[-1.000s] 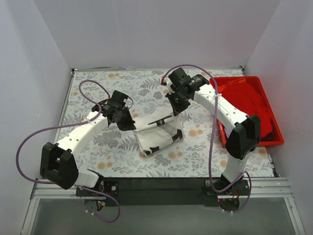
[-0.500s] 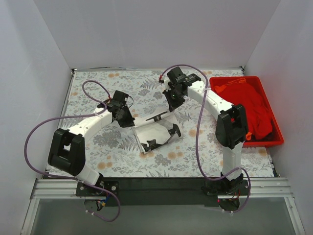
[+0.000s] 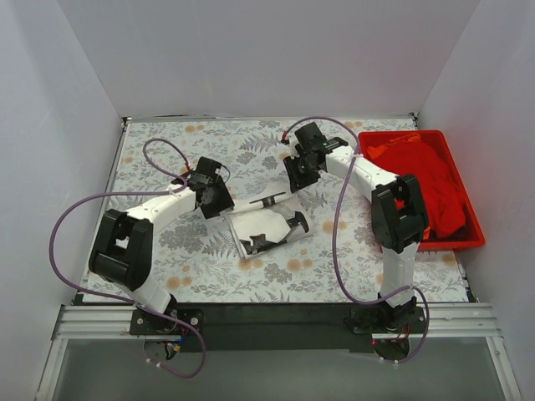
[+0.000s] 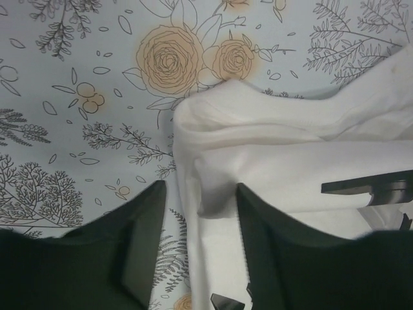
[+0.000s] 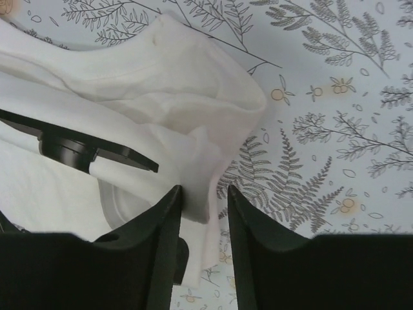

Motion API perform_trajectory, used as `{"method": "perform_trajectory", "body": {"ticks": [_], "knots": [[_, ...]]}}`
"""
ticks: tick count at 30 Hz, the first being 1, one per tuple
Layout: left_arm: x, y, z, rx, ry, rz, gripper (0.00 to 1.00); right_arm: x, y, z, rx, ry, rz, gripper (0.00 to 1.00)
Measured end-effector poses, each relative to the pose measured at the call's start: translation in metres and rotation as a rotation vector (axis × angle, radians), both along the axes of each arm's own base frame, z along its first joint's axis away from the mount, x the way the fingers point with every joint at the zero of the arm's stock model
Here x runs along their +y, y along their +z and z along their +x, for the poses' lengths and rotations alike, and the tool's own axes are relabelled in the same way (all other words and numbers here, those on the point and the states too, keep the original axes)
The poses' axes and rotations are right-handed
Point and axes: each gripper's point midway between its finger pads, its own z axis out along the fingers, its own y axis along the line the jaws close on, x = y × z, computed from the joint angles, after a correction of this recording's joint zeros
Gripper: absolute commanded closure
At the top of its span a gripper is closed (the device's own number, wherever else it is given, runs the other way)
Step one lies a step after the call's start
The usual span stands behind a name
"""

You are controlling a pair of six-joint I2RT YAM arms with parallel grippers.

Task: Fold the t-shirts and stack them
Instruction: Fold the tshirt

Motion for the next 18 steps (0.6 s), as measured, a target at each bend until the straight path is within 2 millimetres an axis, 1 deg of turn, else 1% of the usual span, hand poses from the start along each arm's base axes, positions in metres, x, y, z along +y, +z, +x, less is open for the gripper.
{"method": "perform_trajectory", "body": {"ticks": [1,2,4,7,10,11,12,14,15,17,18], "knots": [[0.002,0.001,0.0,-0.006,0.004,0.004,0.36,-0.002,0.002,0.002,-0.012,-0.009,0.001,0.51],[0.004,0.005,-0.001,-0.014,0.005,0.006,0.32,-0.004,0.005,0.004,-0.03,-0.019,0.005,0.48],[0.006,0.017,-0.005,-0.044,0.012,-0.003,0.29,-0.01,0.017,0.004,-0.075,-0.037,0.017,0.46],[0.007,0.049,-0.011,-0.135,0.006,-0.042,0.3,-0.02,0.047,-0.002,-0.163,-0.056,0.078,0.43],[-0.003,0.076,-0.019,-0.219,-0.039,-0.108,0.44,-0.023,0.08,-0.011,-0.253,-0.044,0.194,0.42],[-0.009,0.081,-0.022,-0.236,-0.064,-0.132,0.55,-0.022,0.087,-0.015,-0.271,-0.03,0.236,0.42],[-0.015,0.082,-0.026,-0.249,-0.088,-0.157,0.57,-0.019,0.09,-0.019,-0.277,-0.009,0.286,0.42],[-0.028,0.073,-0.035,-0.24,-0.142,-0.196,0.61,-0.01,0.087,-0.026,-0.25,0.031,0.352,0.43],[-0.033,0.065,-0.04,-0.223,-0.163,-0.213,0.65,-0.002,0.081,-0.029,-0.224,0.06,0.389,0.43],[-0.04,0.047,-0.044,-0.184,-0.182,-0.227,0.69,0.011,0.066,-0.032,-0.166,0.095,0.443,0.43],[-0.041,0.038,-0.043,-0.166,-0.18,-0.226,0.71,0.018,0.058,-0.034,-0.132,0.111,0.468,0.43]]}}
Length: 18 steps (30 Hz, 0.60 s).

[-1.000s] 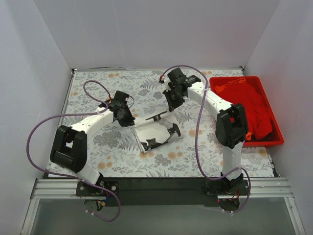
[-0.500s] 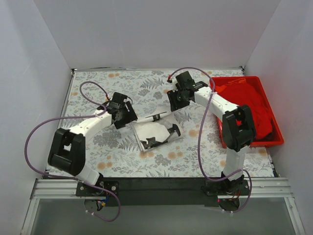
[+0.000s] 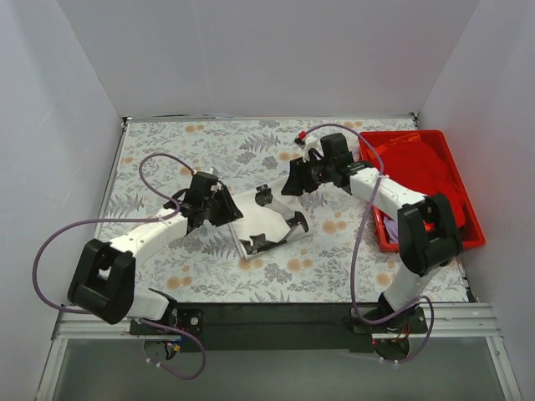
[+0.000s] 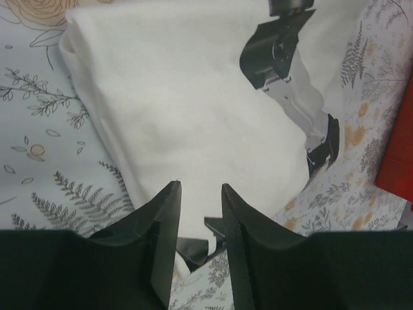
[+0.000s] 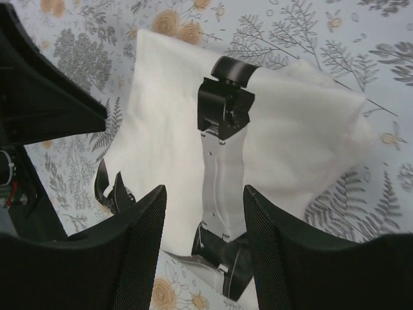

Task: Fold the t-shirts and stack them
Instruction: Fold the tshirt

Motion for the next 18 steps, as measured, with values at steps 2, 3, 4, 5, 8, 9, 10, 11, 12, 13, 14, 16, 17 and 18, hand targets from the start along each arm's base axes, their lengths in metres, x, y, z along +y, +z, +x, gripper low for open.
{"method": "perform_trajectory", "body": {"ticks": [2,3,4,5,8,9,10,11,12,13,14,16,17,18], "knots": [[-0.003,-0.012,0.007,0.017,0.002,-0.001,0.73,0.012,-0.013,0.0,0.049,0.035,0.045,0.43],[-0.004,-0.018,0.013,0.026,0.006,-0.008,0.74,0.017,-0.019,0.0,0.072,0.048,0.069,0.43],[-0.004,-0.021,0.018,0.028,0.01,-0.012,0.75,0.022,-0.024,0.001,0.096,0.059,0.089,0.43],[-0.004,-0.026,0.024,0.035,0.02,-0.013,0.76,0.027,-0.029,0.003,0.12,0.068,0.106,0.43],[0.0,-0.032,0.051,0.028,0.062,-0.033,0.78,0.04,-0.04,0.017,0.17,0.074,0.161,0.43],[0.003,-0.033,0.06,0.023,0.079,-0.042,0.78,0.043,-0.044,0.023,0.184,0.073,0.178,0.44],[0.006,-0.037,0.067,0.024,0.096,-0.05,0.79,0.046,-0.048,0.03,0.195,0.069,0.197,0.44],[0.01,-0.04,0.075,0.026,0.113,-0.055,0.79,0.047,-0.053,0.037,0.208,0.059,0.21,0.44],[0.014,-0.047,0.083,0.036,0.13,-0.059,0.8,0.048,-0.059,0.043,0.225,0.046,0.222,0.45],[0.017,-0.053,0.088,0.047,0.142,-0.06,0.8,0.047,-0.065,0.051,0.241,0.031,0.231,0.45],[0.019,-0.061,0.094,0.06,0.152,-0.06,0.8,0.046,-0.072,0.057,0.253,0.017,0.236,0.45],[0.019,-0.066,0.105,0.076,0.156,-0.095,0.8,0.04,-0.086,0.069,0.281,-0.023,0.241,0.45],[0.02,-0.065,0.112,0.066,0.162,-0.097,0.79,0.037,-0.091,0.073,0.297,-0.04,0.244,0.45],[0.022,-0.065,0.12,0.062,0.167,-0.099,0.78,0.033,-0.094,0.077,0.31,-0.058,0.251,0.45]]}}
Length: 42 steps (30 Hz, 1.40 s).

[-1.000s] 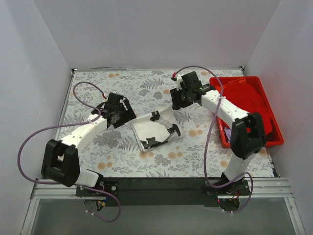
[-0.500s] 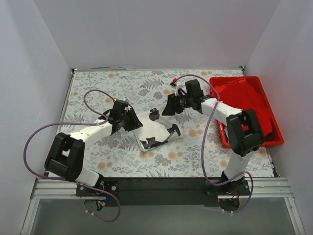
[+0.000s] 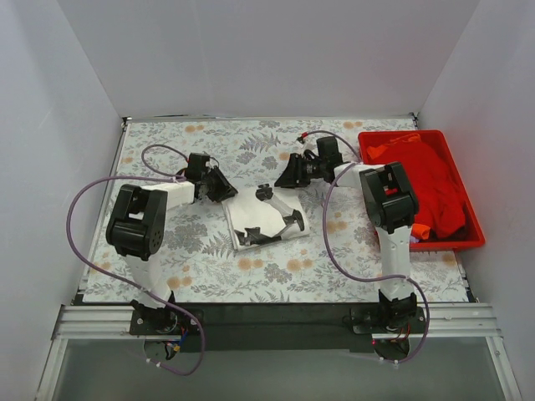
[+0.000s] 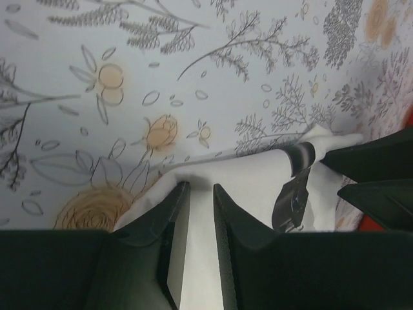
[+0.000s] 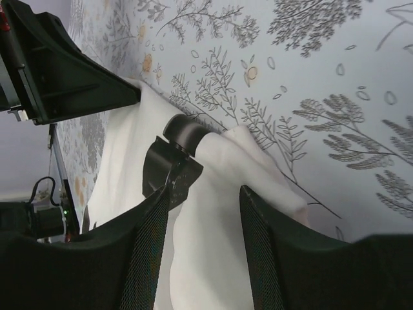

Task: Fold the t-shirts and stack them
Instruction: Fold the tshirt

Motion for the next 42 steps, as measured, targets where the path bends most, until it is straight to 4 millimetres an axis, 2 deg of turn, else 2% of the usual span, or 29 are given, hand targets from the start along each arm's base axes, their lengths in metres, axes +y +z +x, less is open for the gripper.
{"method": "perform_trajectory", "body": {"ticks": [2,3,5,6,9,11,15,18,20,21,23,25,26,29,33,34,37,38,42], "knots": [[-0.001,0.0,0.013,-0.007,-0.005,-0.007,0.75,-0.006,0.001,0.007,0.015,-0.025,0.014,0.46],[-0.002,0.001,0.02,-0.013,-0.011,-0.008,0.67,-0.008,0.002,0.011,0.017,-0.038,0.019,0.46],[-0.003,0.006,0.031,-0.027,-0.025,-0.003,0.59,-0.013,0.007,0.017,0.01,-0.056,0.031,0.46],[-0.003,0.009,0.033,-0.035,-0.032,0.003,0.5,-0.015,0.009,0.017,0.011,-0.063,0.031,0.46],[-0.004,0.02,0.028,-0.049,-0.053,0.022,0.42,-0.025,0.024,0.007,0.009,-0.087,0.038,0.46],[-0.003,0.035,0.015,-0.068,-0.059,0.035,0.41,-0.029,0.043,-0.012,-0.008,-0.089,0.061,0.46],[-0.02,0.08,-0.035,-0.148,-0.111,0.017,0.44,-0.03,0.082,-0.061,-0.058,-0.056,0.146,0.46],[-0.044,0.1,-0.076,-0.198,-0.18,-0.023,0.51,-0.027,0.084,-0.104,-0.04,-0.015,0.186,0.46],[-0.055,0.091,-0.103,-0.175,-0.22,-0.043,0.55,-0.025,0.07,-0.129,0.005,0.009,0.19,0.46],[-0.057,0.078,-0.115,-0.147,-0.228,-0.049,0.58,-0.024,0.061,-0.14,0.033,0.019,0.185,0.46],[-0.049,0.042,-0.137,-0.047,-0.209,-0.036,0.62,-0.026,0.04,-0.158,0.087,0.022,0.169,0.46],[-0.034,0.003,-0.158,0.068,-0.154,-0.009,0.66,-0.031,0.02,-0.167,0.141,0.008,0.151,0.48],[-0.034,0.001,-0.158,0.076,-0.137,-0.031,0.66,-0.034,0.01,-0.168,0.163,-0.002,0.142,0.48],[-0.03,0.003,-0.153,0.07,-0.081,-0.052,0.66,-0.039,-0.011,-0.172,0.219,-0.022,0.127,0.49],[-0.023,0.008,-0.154,0.069,-0.039,-0.039,0.59,-0.042,-0.007,-0.173,0.199,-0.028,0.141,0.5],[-0.018,0.01,-0.155,0.07,-0.026,-0.025,0.52,-0.043,-0.003,-0.174,0.191,-0.031,0.142,0.49],[-0.005,0.025,-0.155,0.055,0.017,0.027,0.43,-0.045,0.016,-0.176,0.134,-0.036,0.15,0.48],[-0.001,0.034,-0.154,0.041,0.031,0.042,0.35,-0.046,0.024,-0.176,0.107,-0.037,0.147,0.47],[0.012,0.065,-0.149,-0.02,0.076,0.08,0.31,-0.057,0.053,-0.168,-0.023,-0.08,0.065,0.39]]}}
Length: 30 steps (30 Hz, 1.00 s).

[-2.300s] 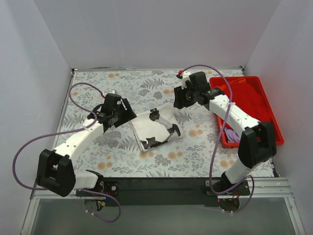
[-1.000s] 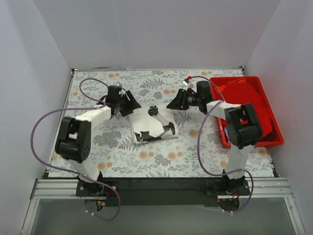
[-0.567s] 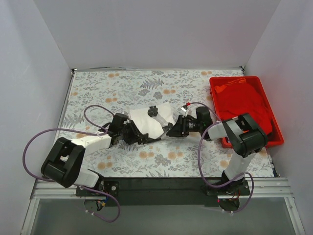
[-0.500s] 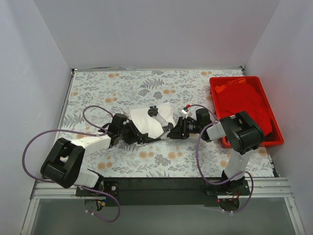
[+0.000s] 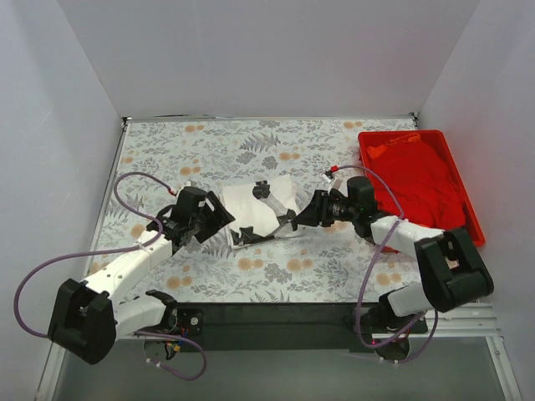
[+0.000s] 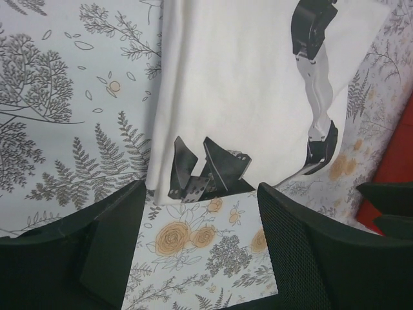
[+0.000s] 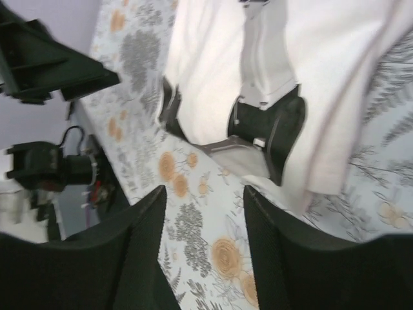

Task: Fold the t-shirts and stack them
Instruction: Fold the tshirt, then neatly place the folded tshirt to the corner

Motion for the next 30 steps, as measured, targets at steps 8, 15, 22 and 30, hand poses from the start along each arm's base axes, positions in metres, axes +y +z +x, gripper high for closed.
{"method": "perform_trajectory", "body": {"ticks": [8,15,22,30], "knots": [[0.016,-0.009,-0.017,0.054,0.008,0.07,0.31,-0.056,0.035,0.026,-0.222,-0.205,-0.35,0.33],[0.014,-0.047,-0.021,0.175,-0.029,0.124,0.46,-0.091,0.035,0.004,-0.238,-0.25,-0.501,0.32],[0.004,-0.068,-0.001,0.225,-0.053,0.159,0.59,-0.102,0.022,-0.013,-0.218,-0.241,-0.544,0.32],[-0.006,-0.074,0.021,0.212,-0.066,0.174,1.0,-0.105,0.018,-0.017,-0.209,-0.234,-0.558,0.32]]}}
